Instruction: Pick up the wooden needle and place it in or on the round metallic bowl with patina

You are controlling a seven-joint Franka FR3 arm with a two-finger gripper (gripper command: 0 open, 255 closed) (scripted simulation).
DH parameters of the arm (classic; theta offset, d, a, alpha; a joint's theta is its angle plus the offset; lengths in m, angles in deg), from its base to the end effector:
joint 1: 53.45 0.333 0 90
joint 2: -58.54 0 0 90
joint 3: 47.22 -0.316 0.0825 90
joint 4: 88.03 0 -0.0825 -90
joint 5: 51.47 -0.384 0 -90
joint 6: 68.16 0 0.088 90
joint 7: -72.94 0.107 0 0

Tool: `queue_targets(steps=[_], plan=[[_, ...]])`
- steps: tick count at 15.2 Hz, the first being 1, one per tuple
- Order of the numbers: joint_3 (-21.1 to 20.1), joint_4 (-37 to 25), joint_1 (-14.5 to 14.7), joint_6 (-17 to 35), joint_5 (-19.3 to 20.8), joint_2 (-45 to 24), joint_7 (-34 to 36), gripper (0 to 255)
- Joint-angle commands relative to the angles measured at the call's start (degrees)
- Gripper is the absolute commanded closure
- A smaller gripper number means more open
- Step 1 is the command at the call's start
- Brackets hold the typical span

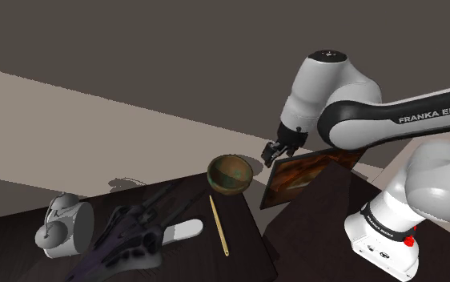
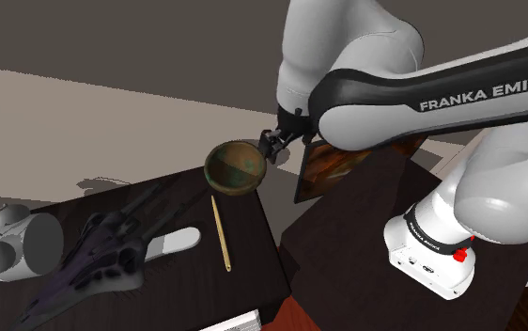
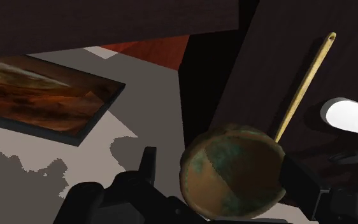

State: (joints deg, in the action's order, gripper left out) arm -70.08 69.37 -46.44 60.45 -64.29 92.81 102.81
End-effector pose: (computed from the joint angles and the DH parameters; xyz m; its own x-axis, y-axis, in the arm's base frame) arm 0.3125 0.1745 0.3862 0.9784 -0.1894 0.0829 -0.1896 -0.9819 -0.0055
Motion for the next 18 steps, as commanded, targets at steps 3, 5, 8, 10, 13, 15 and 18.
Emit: queue_targets(steps=[3, 5, 8, 10, 13, 15, 18], plan=[[-5.24, -0.45, -0.56, 8.72, -1.12, -8.87, 6.14, 0], [-8.02, -1.29, -1.39, 12.83, -0.57, -13.75, 9.71, 0], [-12.4, -3.22, -3.59, 18.78, 2.63, -21.71, 16.37, 0], [-15.21, -4.93, -5.6, 22.42, 7.26, -27.52, 22.36, 0], [-17.25, -8.33, -7.58, 26.69, 19.49, -37.13, 34.88, 0], [-15.24, -11.33, -5.84, 28.32, 28.94, -43.53, 44.01, 0], [-9.18, -16.49, 0.57, 29.88, 38.44, -51.71, 54.17, 0]])
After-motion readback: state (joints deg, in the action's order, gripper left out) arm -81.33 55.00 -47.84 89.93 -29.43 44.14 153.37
